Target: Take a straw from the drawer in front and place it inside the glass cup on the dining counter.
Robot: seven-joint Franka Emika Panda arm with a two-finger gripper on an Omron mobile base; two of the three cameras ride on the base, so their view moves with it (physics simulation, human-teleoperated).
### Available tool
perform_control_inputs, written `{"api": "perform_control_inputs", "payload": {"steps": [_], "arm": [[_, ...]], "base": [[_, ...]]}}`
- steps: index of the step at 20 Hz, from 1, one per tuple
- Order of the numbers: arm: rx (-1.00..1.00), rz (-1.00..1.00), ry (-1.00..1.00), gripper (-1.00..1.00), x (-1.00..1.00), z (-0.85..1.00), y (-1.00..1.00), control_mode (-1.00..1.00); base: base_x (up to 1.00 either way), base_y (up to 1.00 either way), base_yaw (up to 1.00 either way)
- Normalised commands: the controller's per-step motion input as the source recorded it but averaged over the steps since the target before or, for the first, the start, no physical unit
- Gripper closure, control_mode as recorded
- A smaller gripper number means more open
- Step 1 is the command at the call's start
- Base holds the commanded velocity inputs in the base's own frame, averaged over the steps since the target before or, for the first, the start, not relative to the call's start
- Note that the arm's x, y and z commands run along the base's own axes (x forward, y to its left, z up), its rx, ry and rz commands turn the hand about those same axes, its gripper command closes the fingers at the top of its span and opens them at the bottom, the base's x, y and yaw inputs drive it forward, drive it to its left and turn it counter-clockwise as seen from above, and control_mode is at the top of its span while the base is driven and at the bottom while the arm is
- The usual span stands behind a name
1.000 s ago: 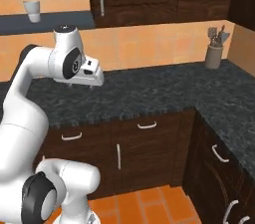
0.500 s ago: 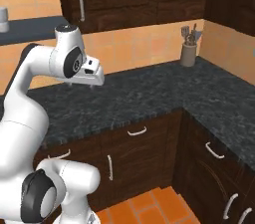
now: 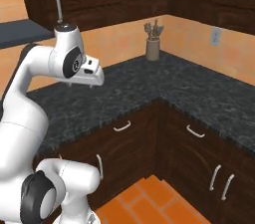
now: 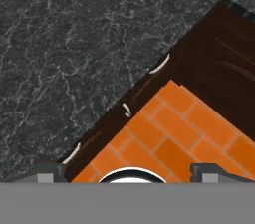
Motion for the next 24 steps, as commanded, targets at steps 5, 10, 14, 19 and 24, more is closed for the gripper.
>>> {"api": "perform_control_inputs", "payload": {"steps": [5, 10, 14, 19, 24], "arm": [[0.0, 0.0, 0.0, -1.0, 0.0, 0.0, 0.0, 1.0], [0.0, 0.0, 0.0, -1.0, 0.0, 0.0, 0.0, 1.0], [0.0, 0.0, 0.0, -1.0, 0.0, 0.0, 0.0, 1.0], [0.0, 0.0, 0.0, -1.0, 0.0, 0.0, 0.0, 1.0], [0.08, -0.03, -0.01, -1.0, 0.25, -0.77, -0.27, -1.0]], "base": [[0.24, 0.42, -0.2], [0.22, 0.14, -0.08], [0.09, 0.02, -0.01], [0.16, 0.08, -0.01], [0.0, 0.0, 0.0]]}}
